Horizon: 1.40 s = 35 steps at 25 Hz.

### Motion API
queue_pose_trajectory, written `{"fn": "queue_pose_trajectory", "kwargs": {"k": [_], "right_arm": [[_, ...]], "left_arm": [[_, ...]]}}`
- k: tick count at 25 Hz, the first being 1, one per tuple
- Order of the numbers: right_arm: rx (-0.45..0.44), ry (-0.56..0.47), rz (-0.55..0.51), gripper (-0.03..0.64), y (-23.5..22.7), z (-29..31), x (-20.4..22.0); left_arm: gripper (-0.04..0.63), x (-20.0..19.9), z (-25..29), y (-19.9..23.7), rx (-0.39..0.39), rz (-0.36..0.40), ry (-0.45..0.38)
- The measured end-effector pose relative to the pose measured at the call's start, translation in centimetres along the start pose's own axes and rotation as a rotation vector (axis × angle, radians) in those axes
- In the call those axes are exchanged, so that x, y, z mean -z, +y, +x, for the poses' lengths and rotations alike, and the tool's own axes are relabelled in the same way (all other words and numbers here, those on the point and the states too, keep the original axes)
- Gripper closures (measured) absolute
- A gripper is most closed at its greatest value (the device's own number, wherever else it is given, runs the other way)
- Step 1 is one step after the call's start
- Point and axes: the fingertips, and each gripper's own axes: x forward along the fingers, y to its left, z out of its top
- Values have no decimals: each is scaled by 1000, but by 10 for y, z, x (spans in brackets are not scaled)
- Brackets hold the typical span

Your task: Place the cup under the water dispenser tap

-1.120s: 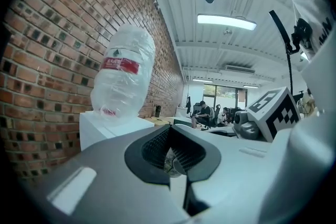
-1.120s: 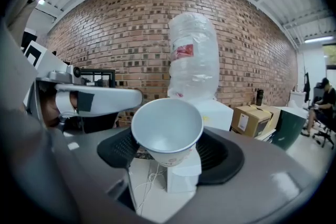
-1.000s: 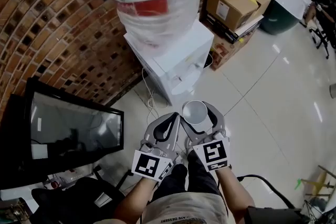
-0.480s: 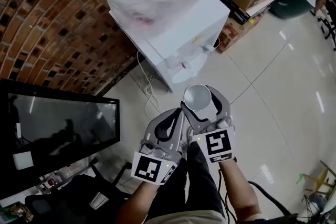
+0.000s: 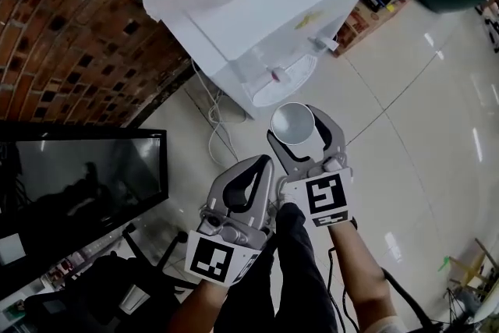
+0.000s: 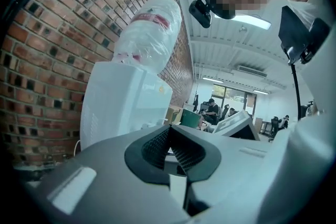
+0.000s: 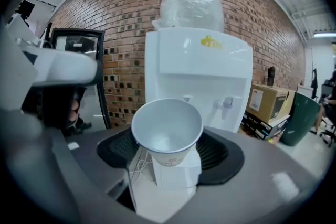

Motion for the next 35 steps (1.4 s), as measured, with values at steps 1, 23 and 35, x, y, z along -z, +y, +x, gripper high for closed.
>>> {"fn": "queue_pose_trajectory", "kwargs": {"k": [1, 23, 35], "right_arm": [[-9, 9, -5, 279, -1, 7, 8], [-56, 173, 15, 279, -28, 132, 112], [-43, 133, 18, 253, -30, 145, 109]], "left_arm": [[604, 5, 1, 0, 0, -2, -3], [603, 58, 12, 34, -52, -24, 39], [603, 59, 18, 42, -53, -29, 46]]}}
